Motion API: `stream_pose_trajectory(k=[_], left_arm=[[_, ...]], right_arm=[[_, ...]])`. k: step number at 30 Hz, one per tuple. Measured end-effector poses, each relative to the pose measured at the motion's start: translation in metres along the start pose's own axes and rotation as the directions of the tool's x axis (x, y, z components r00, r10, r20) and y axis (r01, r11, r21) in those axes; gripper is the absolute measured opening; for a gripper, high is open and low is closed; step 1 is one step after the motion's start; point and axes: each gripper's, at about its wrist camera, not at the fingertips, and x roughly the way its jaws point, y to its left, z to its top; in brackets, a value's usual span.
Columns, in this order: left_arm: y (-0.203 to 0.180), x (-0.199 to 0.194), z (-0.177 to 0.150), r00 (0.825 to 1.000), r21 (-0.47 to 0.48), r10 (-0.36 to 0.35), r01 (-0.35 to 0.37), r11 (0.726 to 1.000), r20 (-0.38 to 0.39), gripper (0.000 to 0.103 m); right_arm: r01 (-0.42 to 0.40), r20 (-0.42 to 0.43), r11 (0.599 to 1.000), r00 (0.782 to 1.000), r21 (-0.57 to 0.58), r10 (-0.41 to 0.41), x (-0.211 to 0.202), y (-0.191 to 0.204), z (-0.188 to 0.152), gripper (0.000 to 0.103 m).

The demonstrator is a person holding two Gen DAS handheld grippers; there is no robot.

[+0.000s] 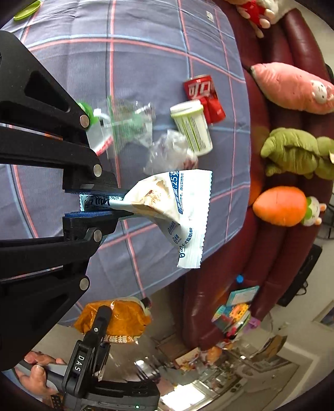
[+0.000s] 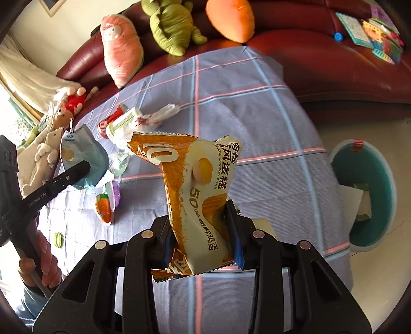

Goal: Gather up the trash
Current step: 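Carry the blue wrapper and yellow cake packet over the teal bin with both grippers, then open the left gripper over the bin while the right gripper releases the cake packet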

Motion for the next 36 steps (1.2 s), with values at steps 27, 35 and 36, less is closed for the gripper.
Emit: stream_pose_trajectory(k=[27, 35, 36], left_arm=[[-0.263, 0.141, -0.009, 0.965, 0.364, -0.087, 0.176, 0.915, -0.249, 0.01], [-0.296, 0.181, -0.012, 0.95, 0.386, -0.075, 0.194, 0.902, -0.302, 0.01], [-0.298, 0.185, -0.012, 0.949, 0.385, -0.075, 0.196, 0.902, -0.307, 0.01]], right_arm=[[0.08, 0.178, 0.907, 0.97, 0.414, -0.167, -0.093, -0.264, -0.033, 0.034], [0.081, 0.153, 0.889, 0.974, 0.45, -0.166, -0.082, -0.289, -0.034, 0.035], [0.085, 0.149, 0.887, 0.974, 0.453, -0.169, -0.081, -0.292, -0.033, 0.035]])
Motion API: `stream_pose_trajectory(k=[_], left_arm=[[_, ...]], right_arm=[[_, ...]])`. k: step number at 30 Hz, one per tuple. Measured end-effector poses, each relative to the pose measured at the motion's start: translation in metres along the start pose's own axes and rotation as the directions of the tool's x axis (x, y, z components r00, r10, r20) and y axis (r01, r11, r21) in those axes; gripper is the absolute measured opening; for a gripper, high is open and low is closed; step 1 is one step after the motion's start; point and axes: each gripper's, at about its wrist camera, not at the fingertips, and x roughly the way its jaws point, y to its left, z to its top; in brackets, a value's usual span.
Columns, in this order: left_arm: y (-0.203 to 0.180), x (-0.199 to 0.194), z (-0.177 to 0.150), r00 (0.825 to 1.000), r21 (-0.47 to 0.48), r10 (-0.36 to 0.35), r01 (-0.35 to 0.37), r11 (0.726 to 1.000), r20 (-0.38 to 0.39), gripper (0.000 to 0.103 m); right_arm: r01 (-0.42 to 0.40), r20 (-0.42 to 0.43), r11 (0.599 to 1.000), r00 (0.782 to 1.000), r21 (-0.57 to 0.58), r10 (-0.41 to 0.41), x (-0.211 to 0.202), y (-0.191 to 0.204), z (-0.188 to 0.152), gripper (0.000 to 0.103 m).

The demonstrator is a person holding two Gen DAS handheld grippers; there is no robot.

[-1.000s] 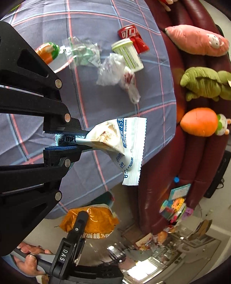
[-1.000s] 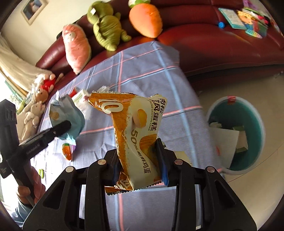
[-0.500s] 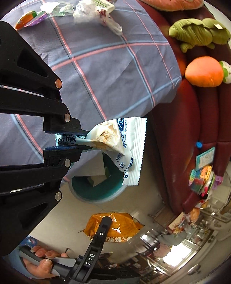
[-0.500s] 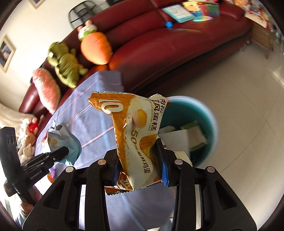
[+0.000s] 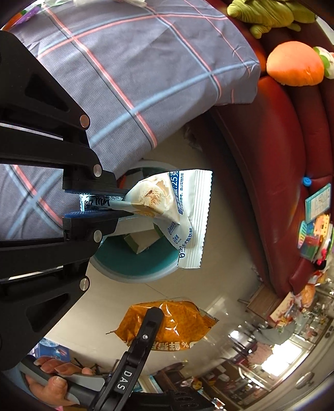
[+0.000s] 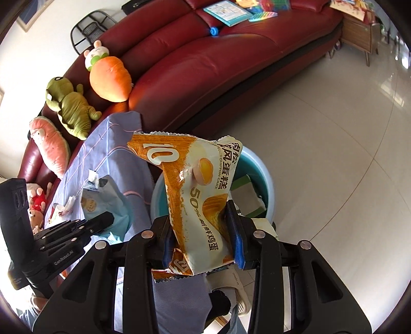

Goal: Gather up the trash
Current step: 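Open the left gripper over the bin while the right gripper releases the cake packet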

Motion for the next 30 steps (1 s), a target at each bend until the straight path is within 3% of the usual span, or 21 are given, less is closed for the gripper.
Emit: stream_pose_trajectory(k=[5, 6, 7, 9, 10, 26, 28, 30], left_arm=[[-0.002, 0.019, 0.007, 1.0, -0.014, -0.019, 0.019, 1.0, -0.023, 0.014], [-0.002, 0.022, 0.009, 0.999, -0.021, -0.017, 0.016, 1.0, -0.03, 0.027], [-0.002, 0.026, 0.012, 0.999, -0.026, -0.011, 0.01, 1.0, -0.036, 0.053], [-0.002, 0.024, 0.013, 1.0, -0.029, 0.015, -0.016, 0.999, -0.013, 0.081], [-0.002, 0.021, 0.012, 1.0, -0.029, 0.029, -0.029, 0.999, 0.01, 0.085], [0.029, 0.008, -0.002, 0.999, -0.089, 0.032, -0.032, 0.996, 0.002, 0.092], [0.031, 0.006, -0.004, 0.999, -0.088, 0.033, -0.033, 0.996, 0.002, 0.092], [0.032, 0.004, -0.006, 1.0, -0.091, 0.026, -0.026, 0.996, 0.001, 0.092]], right_arm=[[0.014, -0.011, 1.0, 1.0, 0.007, -0.014, 0.006, -0.006, 0.005, 0.035], [0.017, -0.013, 1.0, 1.0, 0.008, -0.017, 0.008, -0.007, 0.006, 0.035], [0.019, -0.014, 1.0, 1.0, 0.01, -0.019, 0.008, -0.008, 0.008, 0.035], [0.024, -0.017, 1.0, 1.0, 0.01, -0.024, 0.01, -0.007, 0.01, 0.035], [0.026, -0.018, 1.0, 1.0, 0.008, -0.026, 0.011, -0.007, 0.01, 0.035], [0.021, -0.06, 0.999, 0.998, -0.033, -0.023, 0.034, 0.014, 0.01, 0.035], [0.025, -0.06, 0.999, 0.998, -0.037, -0.027, 0.035, 0.018, 0.011, 0.043], [0.039, -0.053, 0.998, 0.998, -0.046, -0.042, 0.033, 0.022, 0.011, 0.06]])
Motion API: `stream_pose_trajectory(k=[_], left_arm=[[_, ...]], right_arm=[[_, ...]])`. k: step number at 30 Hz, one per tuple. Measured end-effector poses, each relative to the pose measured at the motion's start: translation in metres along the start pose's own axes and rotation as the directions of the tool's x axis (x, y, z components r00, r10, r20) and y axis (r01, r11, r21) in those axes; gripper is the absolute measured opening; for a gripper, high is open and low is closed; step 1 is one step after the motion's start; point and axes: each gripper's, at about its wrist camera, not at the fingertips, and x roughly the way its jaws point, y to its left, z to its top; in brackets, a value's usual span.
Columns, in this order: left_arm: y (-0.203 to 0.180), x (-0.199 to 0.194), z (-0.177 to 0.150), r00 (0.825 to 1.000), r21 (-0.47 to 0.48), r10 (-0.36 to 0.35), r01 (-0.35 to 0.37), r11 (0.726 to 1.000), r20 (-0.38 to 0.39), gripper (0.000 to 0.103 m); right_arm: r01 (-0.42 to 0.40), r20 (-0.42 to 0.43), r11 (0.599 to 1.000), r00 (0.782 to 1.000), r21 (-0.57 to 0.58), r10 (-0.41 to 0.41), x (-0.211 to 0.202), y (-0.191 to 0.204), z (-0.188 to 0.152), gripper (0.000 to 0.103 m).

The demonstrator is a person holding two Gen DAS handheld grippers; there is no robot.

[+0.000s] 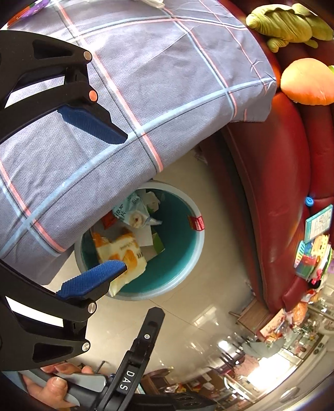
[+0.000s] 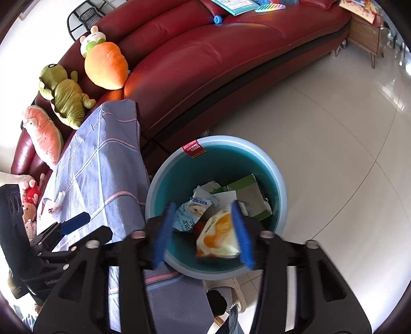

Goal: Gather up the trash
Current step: 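Open the left gripper over the bin while the right gripper releases the cake packet, then move both grippers back toward the trash on the table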

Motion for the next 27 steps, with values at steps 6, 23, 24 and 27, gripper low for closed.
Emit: stream_pose_trajectory(k=[6, 23, 24, 27], left_arm=[[0.006, -0.006, -0.006, 1.0, -0.004, -0.006, 0.006, 1.0, 0.004, 0.093], [0.054, -0.057, -0.038, 0.997, -0.096, -0.004, 0.011, 0.995, 0.072, 0.094], [0.058, -0.061, -0.04, 0.997, -0.104, -0.003, 0.012, 0.995, 0.078, 0.094], [0.072, -0.073, -0.047, 0.996, -0.129, 0.003, 0.009, 0.992, 0.093, 0.095]], right_arm=[[0.057, -0.001, 0.998, 0.998, -0.016, -0.057, -0.006, 0.006, -0.003, 0.078], [0.078, -0.006, 0.991, 0.997, -0.106, -0.079, -0.026, 0.064, -0.023, 0.081], [0.076, -0.005, 0.991, 0.997, -0.113, -0.077, -0.026, 0.069, -0.024, 0.081], [0.069, -0.007, 0.988, 0.997, -0.136, -0.071, -0.027, 0.088, -0.028, 0.082]])
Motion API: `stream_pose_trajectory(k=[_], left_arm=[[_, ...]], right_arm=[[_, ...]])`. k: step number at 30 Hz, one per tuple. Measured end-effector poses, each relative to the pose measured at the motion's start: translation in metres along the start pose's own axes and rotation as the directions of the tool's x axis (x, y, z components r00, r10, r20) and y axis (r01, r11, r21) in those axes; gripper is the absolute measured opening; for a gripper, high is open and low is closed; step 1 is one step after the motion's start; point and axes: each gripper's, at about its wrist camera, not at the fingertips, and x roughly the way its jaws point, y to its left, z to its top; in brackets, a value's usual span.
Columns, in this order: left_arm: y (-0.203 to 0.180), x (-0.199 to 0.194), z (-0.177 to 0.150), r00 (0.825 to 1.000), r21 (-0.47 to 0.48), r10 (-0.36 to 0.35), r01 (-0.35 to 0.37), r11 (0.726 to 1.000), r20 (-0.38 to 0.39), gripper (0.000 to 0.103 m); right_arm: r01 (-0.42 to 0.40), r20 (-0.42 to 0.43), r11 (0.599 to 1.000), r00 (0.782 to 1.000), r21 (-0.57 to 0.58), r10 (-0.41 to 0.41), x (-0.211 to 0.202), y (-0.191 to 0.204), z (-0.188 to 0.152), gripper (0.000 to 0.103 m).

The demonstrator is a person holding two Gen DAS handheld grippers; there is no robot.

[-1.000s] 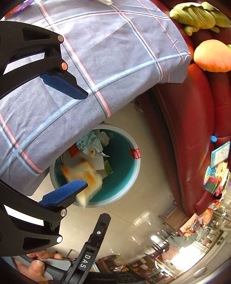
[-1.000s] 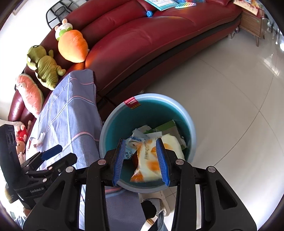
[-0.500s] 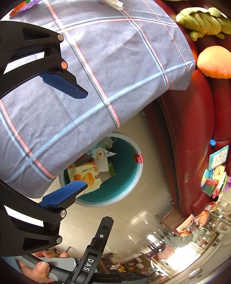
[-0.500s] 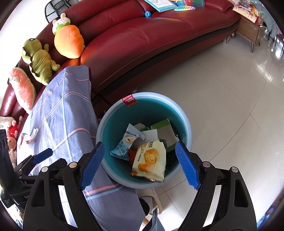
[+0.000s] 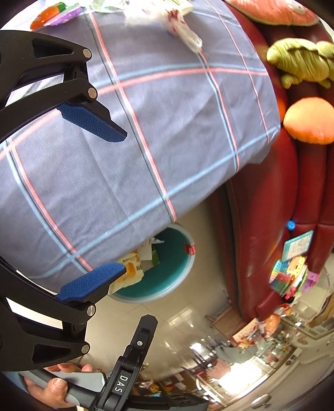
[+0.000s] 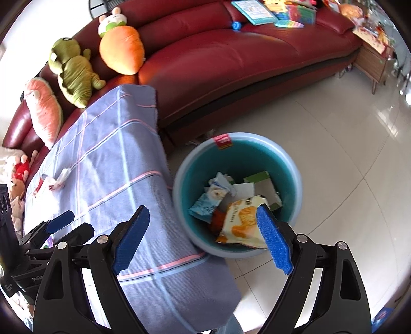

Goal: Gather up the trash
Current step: 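Move both grippers back toward the trash on the table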

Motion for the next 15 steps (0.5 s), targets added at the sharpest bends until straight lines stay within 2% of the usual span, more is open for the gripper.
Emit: stream_pose_trajectory(k=[7, 15], left_arm=[[0.042, -0.027, -0.01, 0.999, -0.071, 0.019, -0.016, 0.997, 0.036, 0.095], [0.107, -0.054, -0.02, 0.996, -0.172, 0.06, -0.047, 0.984, 0.071, 0.096]], right_arm=[[-0.019, -0.024, 0.998, 1.0, -0.065, 0.017, 0.004, 0.05, -0.003, 0.082], [-0.042, -0.063, 0.984, 0.998, -0.173, 0.031, 0.013, 0.118, -0.006, 0.082]])
